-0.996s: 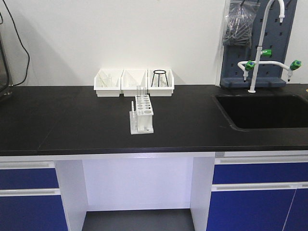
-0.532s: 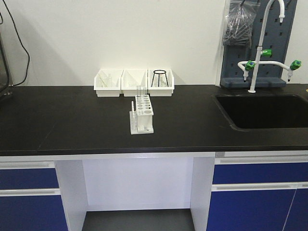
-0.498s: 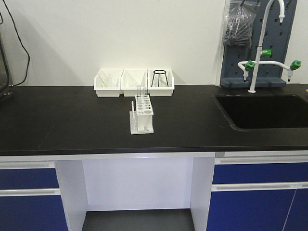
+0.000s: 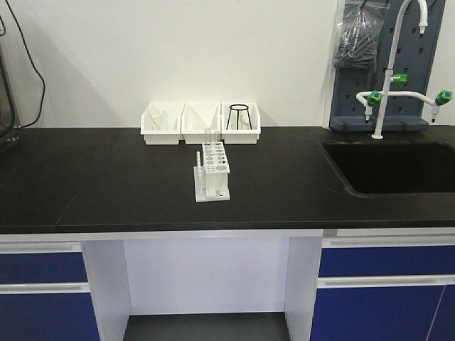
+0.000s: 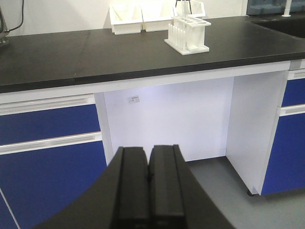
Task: Flip and reinsert test tube from rack
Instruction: 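Drive the base toward the white test-tube rack on the bench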
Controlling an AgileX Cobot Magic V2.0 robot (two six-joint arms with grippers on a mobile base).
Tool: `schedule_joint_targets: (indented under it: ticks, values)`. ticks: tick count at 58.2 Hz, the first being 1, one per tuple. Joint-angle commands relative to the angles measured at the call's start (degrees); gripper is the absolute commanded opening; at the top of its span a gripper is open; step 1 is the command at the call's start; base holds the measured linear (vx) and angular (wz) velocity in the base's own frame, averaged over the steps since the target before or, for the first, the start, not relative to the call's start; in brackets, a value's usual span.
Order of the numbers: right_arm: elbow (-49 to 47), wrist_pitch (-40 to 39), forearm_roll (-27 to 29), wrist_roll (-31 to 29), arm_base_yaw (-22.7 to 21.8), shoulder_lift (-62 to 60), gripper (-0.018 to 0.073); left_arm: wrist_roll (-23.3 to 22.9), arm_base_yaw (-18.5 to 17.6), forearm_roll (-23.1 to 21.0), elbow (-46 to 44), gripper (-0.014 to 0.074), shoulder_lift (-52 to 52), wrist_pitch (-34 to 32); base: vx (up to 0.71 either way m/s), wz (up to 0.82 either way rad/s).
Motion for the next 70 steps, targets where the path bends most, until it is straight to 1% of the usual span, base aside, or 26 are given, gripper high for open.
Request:
schedule_joint_targets:
  ticks: [1, 26, 45, 70]
  values:
    - [0.09, -4.61, -0.40, -0.52, -0.38, -0.81, -0.0010, -0.50, -0.01, -0.12, -0.23, -0.0006, -0.45, -4.61, 0.15, 0.03]
    - [0.09, -4.61, -0.40, -0.52, -0.38, -0.81, -0.0010, -0.50, -0.01, -0.12, -0.23, -0.0006, -0.45, -4.61, 0.25, 0.01]
    - [0.09, -4.61, -0.40, -0.52, -0.38, -0.81, -0.0010, -0.50, -0.01, -0.12, -0.23, -0.0006, -0.45, -4.61, 0.36, 0.09]
    - [0.09, -4.61, -0.40, -0.52, -0.38, -0.81, -0.0010, -0.50, -0.01, -0.12, -0.23, -0.0006, -0.45, -4.61, 0.38, -0.02]
